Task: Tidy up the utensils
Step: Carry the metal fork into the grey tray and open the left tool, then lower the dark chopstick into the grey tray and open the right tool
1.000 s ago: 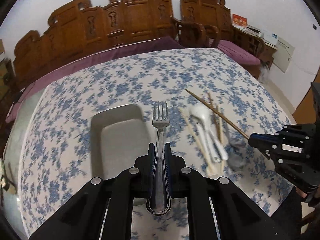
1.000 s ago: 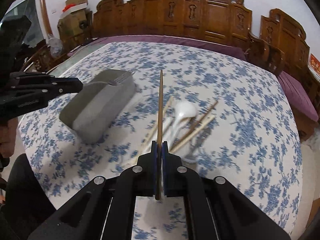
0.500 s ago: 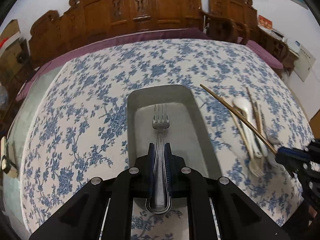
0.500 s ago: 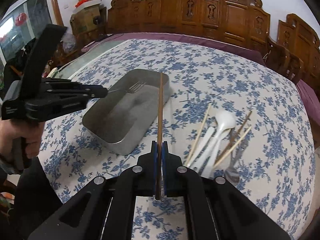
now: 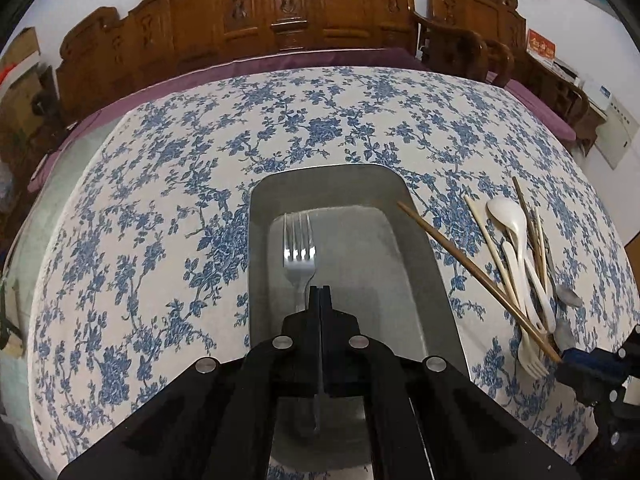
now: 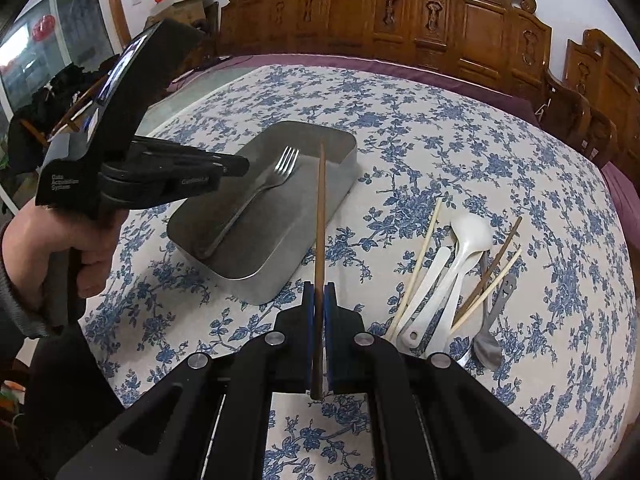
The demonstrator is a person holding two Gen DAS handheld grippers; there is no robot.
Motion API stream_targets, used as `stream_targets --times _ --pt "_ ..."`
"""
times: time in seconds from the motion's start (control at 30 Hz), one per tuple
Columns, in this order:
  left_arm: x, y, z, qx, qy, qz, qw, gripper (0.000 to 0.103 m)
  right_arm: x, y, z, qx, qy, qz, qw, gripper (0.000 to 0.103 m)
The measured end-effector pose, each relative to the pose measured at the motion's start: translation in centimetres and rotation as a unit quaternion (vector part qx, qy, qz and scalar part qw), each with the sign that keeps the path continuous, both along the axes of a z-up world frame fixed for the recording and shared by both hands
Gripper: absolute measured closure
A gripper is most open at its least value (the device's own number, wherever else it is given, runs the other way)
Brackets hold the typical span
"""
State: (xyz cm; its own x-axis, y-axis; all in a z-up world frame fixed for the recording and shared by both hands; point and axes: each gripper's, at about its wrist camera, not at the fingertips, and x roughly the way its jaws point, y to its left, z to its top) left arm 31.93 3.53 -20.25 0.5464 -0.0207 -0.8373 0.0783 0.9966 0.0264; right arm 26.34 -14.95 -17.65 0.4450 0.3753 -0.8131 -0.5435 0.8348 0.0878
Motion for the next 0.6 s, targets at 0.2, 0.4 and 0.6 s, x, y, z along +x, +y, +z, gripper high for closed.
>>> stream_targets --times 0.2,0.4,0.6 --pt "-0.5 1.4 1.0 -0.016 -0.016 0.007 0.9997 0.103 0.3 0.6 0.2 0.009 0.003 0.003 1.000 0.097" --pt "-2.2 3.3 2.7 -0.025 -0.035 0.011 0.9990 0.103 1.4 3.0 0.4 0.033 0.020 0.003 0.999 0.097" --pt "-4.2 5.1 4.3 -0.030 -0.050 0.009 0.9983 0.103 3.4 6.0 -0.5 0.052 0.058 -0.022 0.997 0.097"
